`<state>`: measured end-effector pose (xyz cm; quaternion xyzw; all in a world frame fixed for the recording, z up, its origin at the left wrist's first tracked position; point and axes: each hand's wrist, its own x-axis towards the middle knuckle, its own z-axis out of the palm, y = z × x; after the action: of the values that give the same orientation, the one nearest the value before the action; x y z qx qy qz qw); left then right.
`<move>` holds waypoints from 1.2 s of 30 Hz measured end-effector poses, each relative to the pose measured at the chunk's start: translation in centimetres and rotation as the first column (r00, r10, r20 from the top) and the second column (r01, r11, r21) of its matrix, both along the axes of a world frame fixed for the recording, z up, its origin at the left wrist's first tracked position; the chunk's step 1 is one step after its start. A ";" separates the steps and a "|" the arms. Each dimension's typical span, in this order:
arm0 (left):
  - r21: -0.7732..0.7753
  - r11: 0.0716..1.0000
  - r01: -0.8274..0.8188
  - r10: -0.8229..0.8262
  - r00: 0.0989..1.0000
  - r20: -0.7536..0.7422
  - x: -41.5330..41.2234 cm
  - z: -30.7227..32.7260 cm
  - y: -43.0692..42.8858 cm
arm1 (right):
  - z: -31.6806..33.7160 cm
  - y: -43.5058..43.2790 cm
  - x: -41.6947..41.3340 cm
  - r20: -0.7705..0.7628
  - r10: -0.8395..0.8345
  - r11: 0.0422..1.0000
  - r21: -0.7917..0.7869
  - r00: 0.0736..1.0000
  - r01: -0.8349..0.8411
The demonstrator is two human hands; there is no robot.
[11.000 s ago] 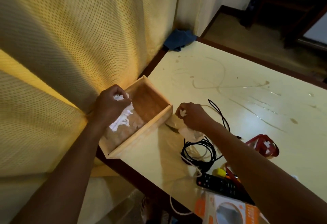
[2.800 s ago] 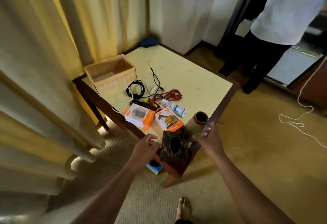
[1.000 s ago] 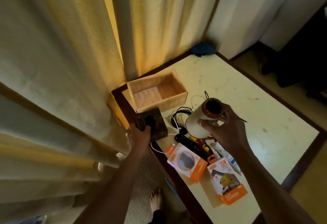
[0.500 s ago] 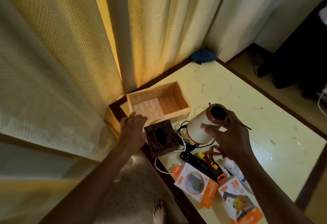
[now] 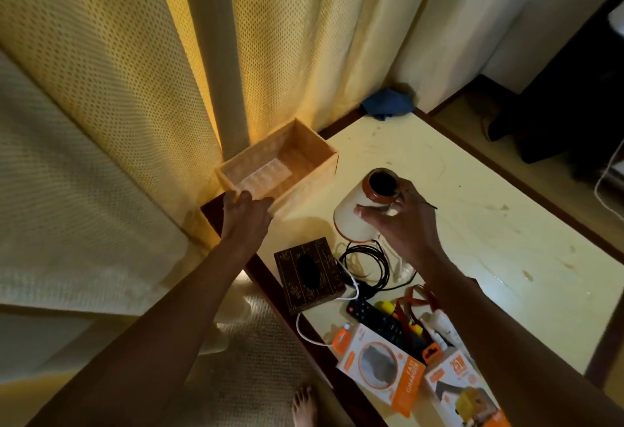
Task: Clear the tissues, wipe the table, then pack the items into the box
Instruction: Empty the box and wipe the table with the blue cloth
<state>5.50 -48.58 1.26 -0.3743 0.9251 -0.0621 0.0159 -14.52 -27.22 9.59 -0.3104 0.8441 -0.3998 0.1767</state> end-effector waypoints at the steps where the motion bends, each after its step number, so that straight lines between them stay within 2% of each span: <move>1: 0.059 0.998 0.004 -0.001 0.998 -0.059 0.1 0.1 0.1 | -0.3 -1.0 0.0 -0.004 0.004 1.000 0.009 1.000 -0.004; 2: 0.124 0.992 0.017 0.003 0.987 -0.159 0.4 0.3 0.6 | -0.8 -2.0 0.1 -0.005 0.006 1.000 0.017 1.000 -0.006; 4: 0.283 0.957 0.068 0.059 0.907 -0.416 1.1 1.1 2.9 | -1.8 -3.7 0.3 -0.020 0.017 0.999 0.038 1.000 -0.016; 5: 0.360 0.927 0.106 0.088 0.870 -0.484 1.7 1.6 4.6 | -2.4 -4.5 0.5 -0.032 0.027 0.998 0.053 0.999 -0.025; 6: 0.422 0.894 0.149 0.090 0.864 -0.496 2.4 1.9 6.5 | -3.1 -5.0 0.7 -0.048 0.039 0.997 0.066 0.998 -0.036; 8: 0.504 0.838 0.209 -0.003 0.925 -0.379 3.6 1.5 10.0 | -4.4 -5.9 0.9 -0.055 0.052 0.995 0.092 0.997 -0.047; 10: 0.487 0.842 0.230 -0.144 0.967 -0.209 4.8 -0.4 12.0 | -5.6 -6.2 1.1 -0.030 0.042 0.993 0.115 0.999 -0.039; 11: 0.453 0.859 0.240 -0.177 0.968 -0.177 5.2 -1.3 12.2 | -5.9 -6.4 1.3 -0.020 0.038 0.992 0.119 0.999 -0.036; 16: 0.418 0.892 0.170 -0.098 0.977 -0.189 5.0 -2.8 10.9 | -7.3 -6.9 2.2 0.097 -0.030 0.998 0.051 0.995 0.025; 22: 0.468 0.880 0.082 0.048 0.965 -0.259 3.9 -2.7 8.6 | -5.9 -4.7 1.7 0.114 0.073 0.986 0.142 0.991 -0.088; 24: 0.468 0.880 0.086 0.060 0.956 -0.288 3.8 -2.0 8.8 | -5.3 -2.0 1.3 0.021 0.006 0.995 0.100 1.000 -0.008; 26: 0.450 0.888 0.093 0.113 0.906 -0.409 4.2 -1.1 10.6 | -5.6 1.7 0.6 -0.090 -0.121 0.989 0.073 0.989 0.128; 28: 0.483 0.873 0.063 0.236 0.813 -0.532 5.2 -0.6 13.4 | -6.4 5.2 -0.6 -0.121 -0.188 0.964 0.169 0.975 0.207; 29: 0.523 0.851 0.043 0.302 0.774 -0.556 5.8 -0.5 15.0 | -6.9 6.7 -1.2 -0.084 -0.189 0.942 0.266 0.978 0.205; 31: 0.662 0.749 -0.040 0.476 0.727 -0.494 6.8 -0.8 18.0 | -7.9 8.8 -2.1 0.052 -0.155 0.883 0.455 0.987 0.114; 32: 0.746 0.656 -0.113 0.581 0.707 -0.404 7.2 -1.3 19.2 | -8.4 9.3 -2.3 0.112 -0.125 0.853 0.520 0.986 0.050; 34: 0.877 0.417 -0.239 0.746 0.641 -0.179 7.4 -2.9 21.1 | -9.4 9.6 -2.2 0.170 -0.044 0.808 0.586 0.984 -0.065; 36: 0.962 0.165 -0.218 0.838 0.546 -0.020 6.9 -4.2 22.3 | -10.1 8.8 -2.0 0.166 0.003 0.790 0.604 0.986 -0.104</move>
<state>12.39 -26.29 -2.97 -0.6202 0.5487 0.5592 -0.0407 -16.48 -18.38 -0.54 -0.2282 0.9023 -0.1241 0.3442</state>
